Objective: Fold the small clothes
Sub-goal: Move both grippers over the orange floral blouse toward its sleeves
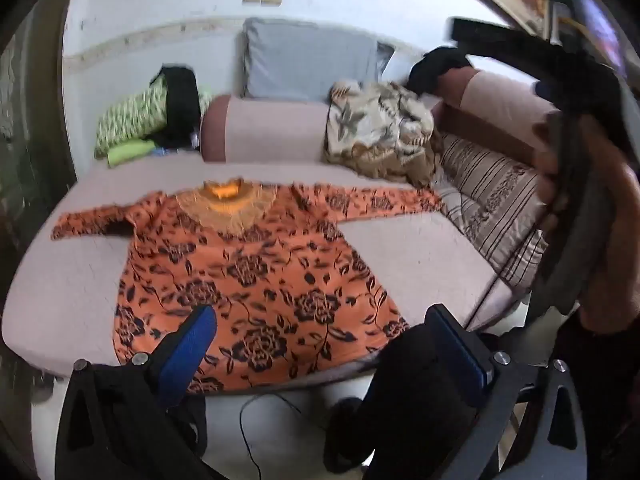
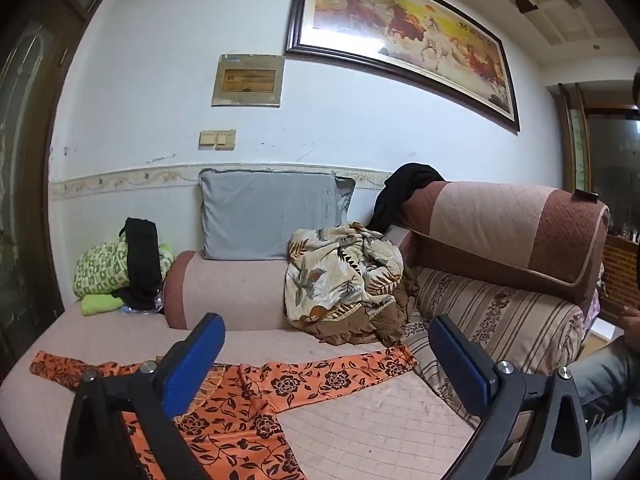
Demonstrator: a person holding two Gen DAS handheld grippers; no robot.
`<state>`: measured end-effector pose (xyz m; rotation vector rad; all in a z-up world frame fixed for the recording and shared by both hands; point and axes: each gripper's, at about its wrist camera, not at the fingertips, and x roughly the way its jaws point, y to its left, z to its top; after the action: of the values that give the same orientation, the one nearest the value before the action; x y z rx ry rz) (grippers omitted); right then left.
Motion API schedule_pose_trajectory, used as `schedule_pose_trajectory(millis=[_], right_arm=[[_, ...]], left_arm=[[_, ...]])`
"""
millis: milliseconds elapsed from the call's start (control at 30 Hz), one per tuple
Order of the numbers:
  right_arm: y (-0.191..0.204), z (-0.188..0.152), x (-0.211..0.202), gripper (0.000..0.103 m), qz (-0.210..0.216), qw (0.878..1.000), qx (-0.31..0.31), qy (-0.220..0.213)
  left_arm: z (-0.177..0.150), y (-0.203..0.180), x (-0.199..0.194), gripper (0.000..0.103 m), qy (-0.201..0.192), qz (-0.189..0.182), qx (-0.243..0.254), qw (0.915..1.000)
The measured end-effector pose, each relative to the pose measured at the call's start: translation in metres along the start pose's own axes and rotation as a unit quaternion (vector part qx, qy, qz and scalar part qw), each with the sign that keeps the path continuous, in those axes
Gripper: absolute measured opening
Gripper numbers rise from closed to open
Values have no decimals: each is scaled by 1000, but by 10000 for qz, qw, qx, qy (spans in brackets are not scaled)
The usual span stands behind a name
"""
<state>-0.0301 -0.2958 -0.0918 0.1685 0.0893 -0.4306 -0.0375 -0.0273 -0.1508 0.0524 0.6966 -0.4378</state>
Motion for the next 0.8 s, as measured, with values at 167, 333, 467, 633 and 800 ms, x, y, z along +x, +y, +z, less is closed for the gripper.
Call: schedule_pose_trajectory(millis=[167, 333, 467, 633, 800], right_arm=[[-10, -13, 20, 103, -101, 9999, -31, 107], [-28, -34, 56, 103, -3, 9988, 149, 475], [-61, -64, 130, 103, 267, 9922, 491, 1115], [-106, -109, 206, 103, -540, 9794, 921, 1715], [-109, -113, 226, 103, -1018, 9714, 730, 2019]], left_arm=[[26, 30, 13, 103, -445, 739, -166, 9961], [74, 50, 53, 103, -1230, 2170, 394, 9676], [108, 83, 120, 103, -1021, 2759, 156, 9556], [132, 95, 176, 103, -763, 2735, -323, 9583], [147, 72, 204, 103, -881, 2543, -27, 9631]])
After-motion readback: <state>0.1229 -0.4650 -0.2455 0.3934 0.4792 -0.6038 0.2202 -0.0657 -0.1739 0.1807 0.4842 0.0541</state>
